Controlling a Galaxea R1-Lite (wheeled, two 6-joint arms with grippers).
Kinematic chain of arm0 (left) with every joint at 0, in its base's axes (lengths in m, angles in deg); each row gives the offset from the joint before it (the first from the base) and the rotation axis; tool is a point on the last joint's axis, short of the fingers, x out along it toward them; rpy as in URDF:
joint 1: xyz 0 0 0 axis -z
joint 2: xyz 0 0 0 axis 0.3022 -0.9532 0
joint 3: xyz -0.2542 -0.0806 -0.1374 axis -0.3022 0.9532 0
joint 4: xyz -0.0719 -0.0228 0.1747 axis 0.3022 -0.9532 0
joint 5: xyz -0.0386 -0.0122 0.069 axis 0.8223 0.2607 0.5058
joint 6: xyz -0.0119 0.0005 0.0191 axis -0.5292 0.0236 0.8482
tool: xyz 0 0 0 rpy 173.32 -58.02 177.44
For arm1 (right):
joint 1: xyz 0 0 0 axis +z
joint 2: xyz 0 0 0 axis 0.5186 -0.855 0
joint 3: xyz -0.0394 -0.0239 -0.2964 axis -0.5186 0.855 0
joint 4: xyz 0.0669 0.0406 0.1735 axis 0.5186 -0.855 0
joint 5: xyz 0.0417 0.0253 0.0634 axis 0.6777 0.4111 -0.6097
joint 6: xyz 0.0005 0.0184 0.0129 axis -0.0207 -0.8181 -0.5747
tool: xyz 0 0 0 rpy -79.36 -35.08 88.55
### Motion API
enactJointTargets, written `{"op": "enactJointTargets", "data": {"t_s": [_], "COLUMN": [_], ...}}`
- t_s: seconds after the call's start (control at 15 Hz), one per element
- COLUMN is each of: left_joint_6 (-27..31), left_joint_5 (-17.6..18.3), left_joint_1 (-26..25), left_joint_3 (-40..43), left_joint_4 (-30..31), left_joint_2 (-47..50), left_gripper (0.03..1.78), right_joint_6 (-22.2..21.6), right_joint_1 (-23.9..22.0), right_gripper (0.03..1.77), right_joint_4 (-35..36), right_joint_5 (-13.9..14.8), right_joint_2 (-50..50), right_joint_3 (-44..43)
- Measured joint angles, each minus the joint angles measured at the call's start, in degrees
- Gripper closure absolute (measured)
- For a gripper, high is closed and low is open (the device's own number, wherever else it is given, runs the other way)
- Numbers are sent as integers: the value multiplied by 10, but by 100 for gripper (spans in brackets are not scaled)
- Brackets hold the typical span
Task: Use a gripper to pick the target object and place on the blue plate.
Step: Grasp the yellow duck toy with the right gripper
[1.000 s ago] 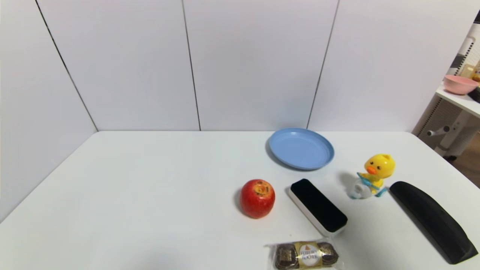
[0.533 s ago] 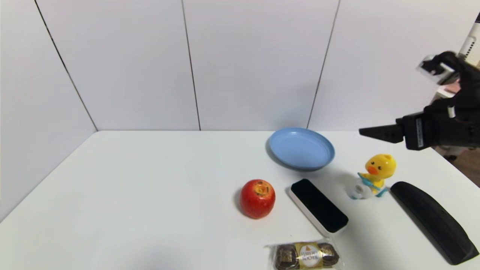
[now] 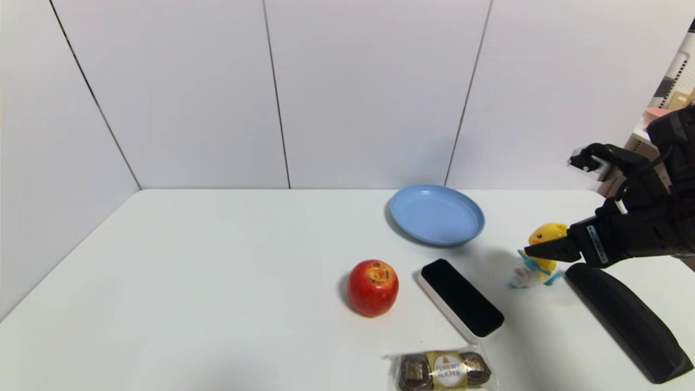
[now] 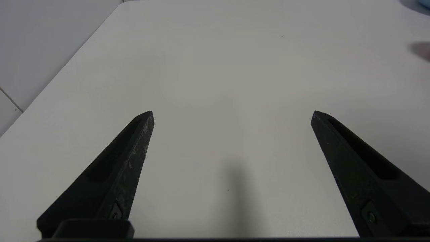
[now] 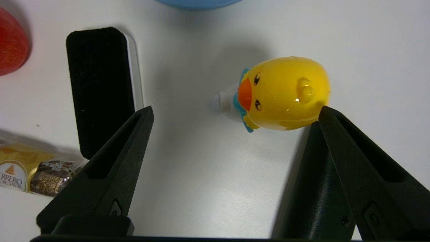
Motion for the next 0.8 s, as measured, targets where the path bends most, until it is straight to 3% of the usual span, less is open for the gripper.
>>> {"op": "enactJointTargets", "data": {"t_s": [0.4,0.8], "left_joint_6": [0,0], "left_joint_5": [0,0], "left_joint_1": [0,0], "left_joint_3": [0,0], "left_joint_4": [0,0], "left_joint_2": [0,0], "left_gripper": [12,12], "right_joint_6": [5,5], "right_joint_1": [-37,-41], "right_gripper": [10,10], "right_joint_4": [4,4], "right_joint_5": [1,-2], "right_joint_2": [-20,-53], "right_joint_3": [5,0]}}
